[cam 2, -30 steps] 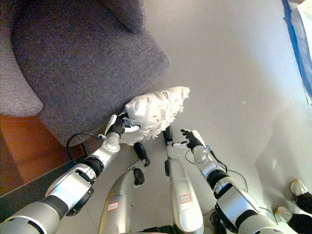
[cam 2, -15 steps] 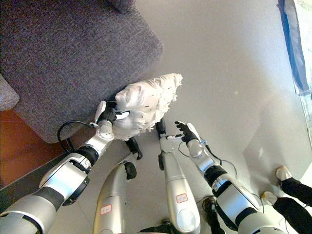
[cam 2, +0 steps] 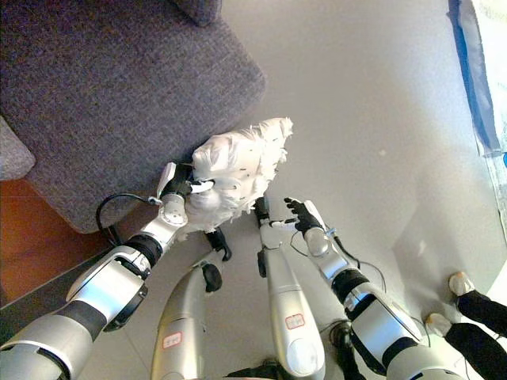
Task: Pick up the pillow and put it on the sofa.
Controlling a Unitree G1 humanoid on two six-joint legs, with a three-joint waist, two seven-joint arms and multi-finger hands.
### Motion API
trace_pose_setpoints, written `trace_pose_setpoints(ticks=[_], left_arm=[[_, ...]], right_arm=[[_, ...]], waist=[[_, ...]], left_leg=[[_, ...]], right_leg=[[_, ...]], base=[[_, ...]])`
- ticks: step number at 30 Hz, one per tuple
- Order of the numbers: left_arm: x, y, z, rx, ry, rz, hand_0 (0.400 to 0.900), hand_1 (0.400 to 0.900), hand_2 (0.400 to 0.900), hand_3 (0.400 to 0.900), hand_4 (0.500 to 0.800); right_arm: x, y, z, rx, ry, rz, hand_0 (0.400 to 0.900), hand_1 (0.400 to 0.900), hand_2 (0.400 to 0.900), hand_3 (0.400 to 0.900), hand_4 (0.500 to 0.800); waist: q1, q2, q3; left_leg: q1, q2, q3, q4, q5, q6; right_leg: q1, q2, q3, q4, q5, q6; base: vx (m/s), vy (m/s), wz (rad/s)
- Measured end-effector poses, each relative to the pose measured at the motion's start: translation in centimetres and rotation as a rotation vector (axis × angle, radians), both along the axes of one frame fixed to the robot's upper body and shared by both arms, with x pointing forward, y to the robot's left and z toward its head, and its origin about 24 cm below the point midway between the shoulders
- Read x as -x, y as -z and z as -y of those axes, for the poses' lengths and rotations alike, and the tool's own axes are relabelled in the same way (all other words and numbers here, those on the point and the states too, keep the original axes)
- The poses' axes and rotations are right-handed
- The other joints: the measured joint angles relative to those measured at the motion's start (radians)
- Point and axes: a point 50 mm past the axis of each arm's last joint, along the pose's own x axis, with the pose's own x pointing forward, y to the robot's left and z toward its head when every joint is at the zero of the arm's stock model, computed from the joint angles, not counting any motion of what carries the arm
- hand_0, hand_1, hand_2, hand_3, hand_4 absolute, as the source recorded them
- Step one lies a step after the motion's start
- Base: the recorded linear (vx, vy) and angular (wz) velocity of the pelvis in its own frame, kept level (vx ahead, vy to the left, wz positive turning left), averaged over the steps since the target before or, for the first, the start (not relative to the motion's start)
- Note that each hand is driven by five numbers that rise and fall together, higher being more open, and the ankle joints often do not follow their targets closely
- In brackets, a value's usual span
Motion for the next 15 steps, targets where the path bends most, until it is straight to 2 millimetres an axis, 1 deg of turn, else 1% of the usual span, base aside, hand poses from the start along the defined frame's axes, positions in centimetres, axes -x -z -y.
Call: trace_pose_setpoints(ticks=[4, 7, 12, 13, 15], left_arm=[[0.6, 1.1, -0.2, 0.004, 0.002, -0.035, 0.4, 0.4, 0.4, 0.4, 0.5], [1.1, 2.1, -0.3, 0.01, 0.008, -0.067, 0.4, 0.4, 0.4, 0.4, 0.5], [2.5, 4.4, -0.4, 0.027, 0.023, -0.135, 0.4, 0.4, 0.4, 0.4, 0.5], [2.9, 4.8, -0.5, 0.03, 0.027, -0.148, 0.4, 0.4, 0.4, 0.4, 0.5], [3.6, 5.9, -0.4, 0.039, 0.041, -0.184, 0.4, 0.4, 0.4, 0.4, 0.5]], right_arm=[[0.6, 0.9, 0.4, 0.005, 0.014, -0.032, 0.9, 0.9, 0.9, 0.9, 0.8], [1.4, 2.2, 1.1, 0.022, 0.039, -0.085, 0.9, 0.9, 0.9, 0.9, 0.8], [3.6, 4.7, 2.3, 0.031, 0.071, -0.191, 0.9, 0.9, 0.9, 0.9, 0.8], [4.2, 5.4, 2.6, 0.035, 0.076, -0.217, 0.9, 0.9, 0.9, 0.9, 0.8], [5.4, 6.4, 3.1, 0.044, 0.078, -0.257, 0.9, 0.9, 0.9, 0.9, 0.8]], waist=[[0.0, 0.0, 0.0], [0.001, 0.0, 0.0], [0.006, 0.002, 0.0], [0.007, 0.002, 0.0], [0.011, 0.005, 0.0]], left_leg=[[0.066, -0.005, 0.0, -0.029, 0.0, -0.001], [0.117, -0.009, 0.0, -0.043, 0.003, -0.003], [0.251, -0.022, -0.004, -0.12, 0.017, -0.008], [0.279, -0.024, -0.007, -0.132, 0.023, -0.006], [0.343, -0.029, -0.018, -0.173, 0.031, -0.015]], right_leg=[[0.063, -0.004, -0.001, -0.013, -0.001, 0.001], [0.113, -0.005, -0.002, -0.026, -0.001, 0.001], [0.237, -0.009, -0.008, -0.073, -0.001, 0.0], [0.263, -0.01, -0.01, -0.079, -0.002, -0.001], [0.325, -0.01, -0.024, -0.101, -0.006, -0.004]], base=[[0.04, 0.049, 0.01], [0.05, 0.037, 0.04], [0.07, 0.027, 0.08], [0.11, 0.025, 0.13], [0.12, 0.024, 0.14]])
